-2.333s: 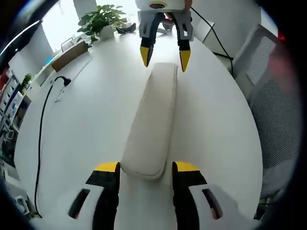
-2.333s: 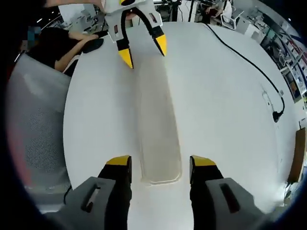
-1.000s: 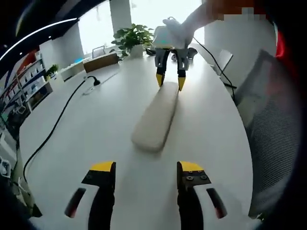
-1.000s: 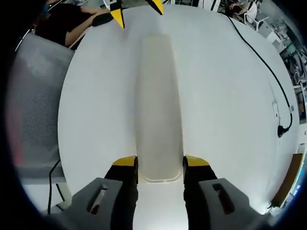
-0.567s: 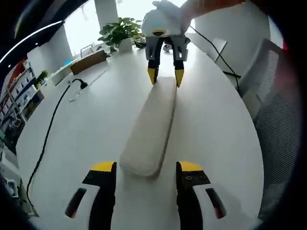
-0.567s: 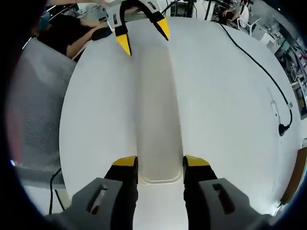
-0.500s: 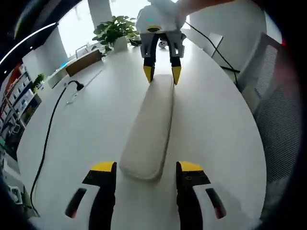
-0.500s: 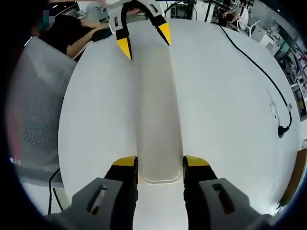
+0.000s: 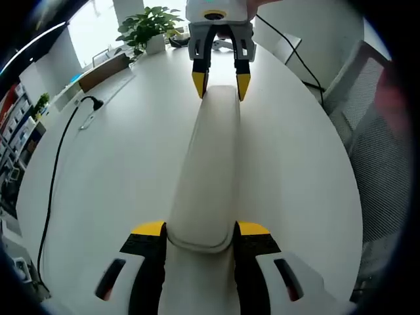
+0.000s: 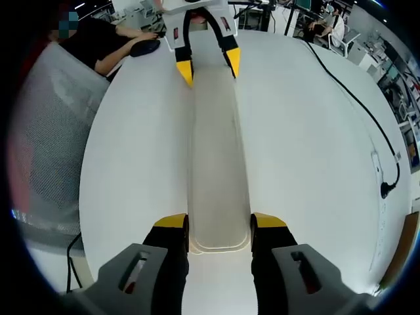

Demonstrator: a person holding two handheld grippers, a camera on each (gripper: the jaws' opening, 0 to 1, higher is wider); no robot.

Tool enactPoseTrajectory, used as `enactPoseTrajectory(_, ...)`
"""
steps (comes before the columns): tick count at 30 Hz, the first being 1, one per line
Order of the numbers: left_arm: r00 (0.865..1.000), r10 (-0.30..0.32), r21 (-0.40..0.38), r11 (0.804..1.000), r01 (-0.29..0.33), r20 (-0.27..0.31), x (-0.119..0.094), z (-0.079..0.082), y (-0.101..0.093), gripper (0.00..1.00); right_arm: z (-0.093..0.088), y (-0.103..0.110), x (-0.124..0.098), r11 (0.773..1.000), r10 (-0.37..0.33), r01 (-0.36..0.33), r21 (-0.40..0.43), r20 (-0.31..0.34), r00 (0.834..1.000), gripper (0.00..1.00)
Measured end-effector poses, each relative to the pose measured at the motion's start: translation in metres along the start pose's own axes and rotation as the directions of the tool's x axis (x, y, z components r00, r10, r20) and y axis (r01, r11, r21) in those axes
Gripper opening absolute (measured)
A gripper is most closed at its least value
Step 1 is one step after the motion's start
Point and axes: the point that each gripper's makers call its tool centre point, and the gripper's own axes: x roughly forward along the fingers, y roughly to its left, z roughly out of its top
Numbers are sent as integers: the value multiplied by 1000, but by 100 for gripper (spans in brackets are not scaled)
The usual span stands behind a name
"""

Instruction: Arrange the utensils inside the cutlery case until each visible utensil rests in its matching compartment.

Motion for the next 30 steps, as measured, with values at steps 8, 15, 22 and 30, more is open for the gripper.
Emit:
enactPoseTrajectory(8,1000,2,-37,999,-3,-21,-7,0,-23,42,6,20,2,1000,-10,10,1,-14,1000,35)
enactPoseTrajectory(15,999,1,-58,998,-3,-46,-10,-3,-35,42,10,42,1,999,-43,43,20,19,999,36)
enactPoseTrajectory(22,994,87,-88,992,-93,-67,-19,-11,-21,75,4,31,-2,981,-143,132,145,70,987,56)
enactPoseTrajectory(30,985,166,-194,969,-153,54,-63,16,-23,73,-8,26,-44,825,-352,235,514,143,925,64)
